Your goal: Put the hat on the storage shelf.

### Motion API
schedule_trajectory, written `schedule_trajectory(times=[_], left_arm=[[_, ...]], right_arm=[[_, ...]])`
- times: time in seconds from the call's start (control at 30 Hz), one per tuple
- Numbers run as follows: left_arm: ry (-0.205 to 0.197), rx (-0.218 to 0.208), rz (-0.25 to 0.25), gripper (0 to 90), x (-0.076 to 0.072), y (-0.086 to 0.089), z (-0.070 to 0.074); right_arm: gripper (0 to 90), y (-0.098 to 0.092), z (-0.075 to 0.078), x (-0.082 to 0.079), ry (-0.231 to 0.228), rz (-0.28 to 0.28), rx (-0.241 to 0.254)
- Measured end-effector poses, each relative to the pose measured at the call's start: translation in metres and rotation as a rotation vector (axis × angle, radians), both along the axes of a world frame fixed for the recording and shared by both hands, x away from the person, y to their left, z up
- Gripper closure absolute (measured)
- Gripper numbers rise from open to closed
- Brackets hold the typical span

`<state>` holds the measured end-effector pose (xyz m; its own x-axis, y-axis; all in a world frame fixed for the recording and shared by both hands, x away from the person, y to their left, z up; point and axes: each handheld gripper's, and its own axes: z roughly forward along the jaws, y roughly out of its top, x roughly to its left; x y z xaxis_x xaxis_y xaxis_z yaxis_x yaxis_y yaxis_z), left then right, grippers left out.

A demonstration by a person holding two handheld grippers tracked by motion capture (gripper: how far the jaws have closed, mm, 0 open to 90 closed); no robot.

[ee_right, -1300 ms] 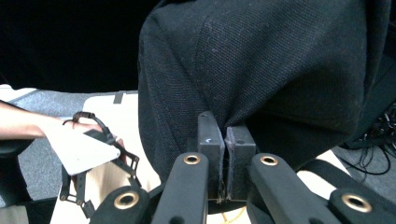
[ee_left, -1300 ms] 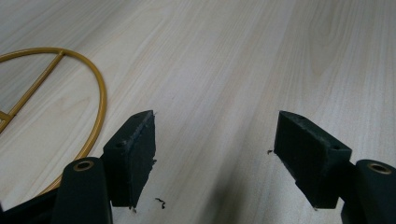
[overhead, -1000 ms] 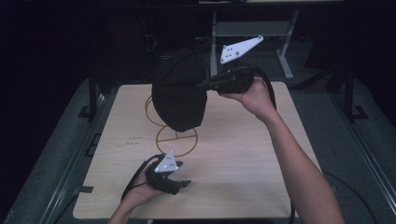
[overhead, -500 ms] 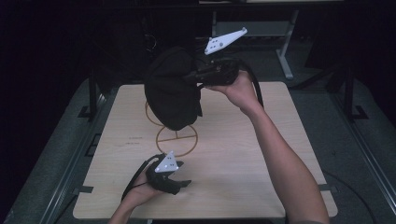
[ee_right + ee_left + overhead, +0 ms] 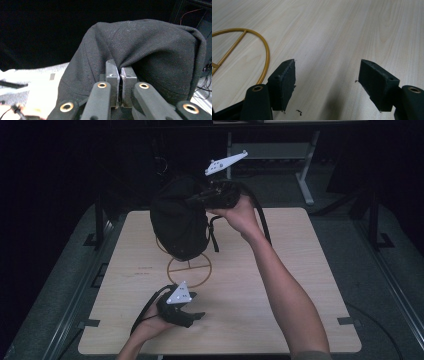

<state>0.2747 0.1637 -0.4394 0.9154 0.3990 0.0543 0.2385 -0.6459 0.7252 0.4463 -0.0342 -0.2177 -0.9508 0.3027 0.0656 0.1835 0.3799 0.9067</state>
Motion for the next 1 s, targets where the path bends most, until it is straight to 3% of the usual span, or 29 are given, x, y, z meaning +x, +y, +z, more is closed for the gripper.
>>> schedule_trajectory(times=[0.23,0.33,0.37,0.43,0.7,1.0], left_arm=[[0.003,0.008,-0.009,30.2,0.000,-0.003,0.000],[0.001,0.010,-0.014,30.2,-0.001,-0.004,0.000],[-0.004,0.015,-0.018,30.2,0.000,-0.004,0.000],[-0.002,0.009,-0.014,30.2,-0.001,-0.004,0.000],[0.002,0.006,-0.011,30.1,-0.001,-0.004,-0.001],[0.006,0.001,0.006,30.1,-0.003,0.000,-0.002]], right_arm=[[86.3,0.012,-0.007,0.007,0.023,-0.047,0.020],[78.3,0.019,-0.011,0.010,0.026,-0.083,0.042],[71.5,0.021,-0.012,0.011,0.039,-0.106,0.056],[63.1,0.023,-0.016,0.014,0.044,-0.125,0.041],[55.8,0.017,-0.023,0.010,0.063,-0.110,0.029],[46.4,-0.003,-0.031,0.005,0.091,-0.107,0.035]])
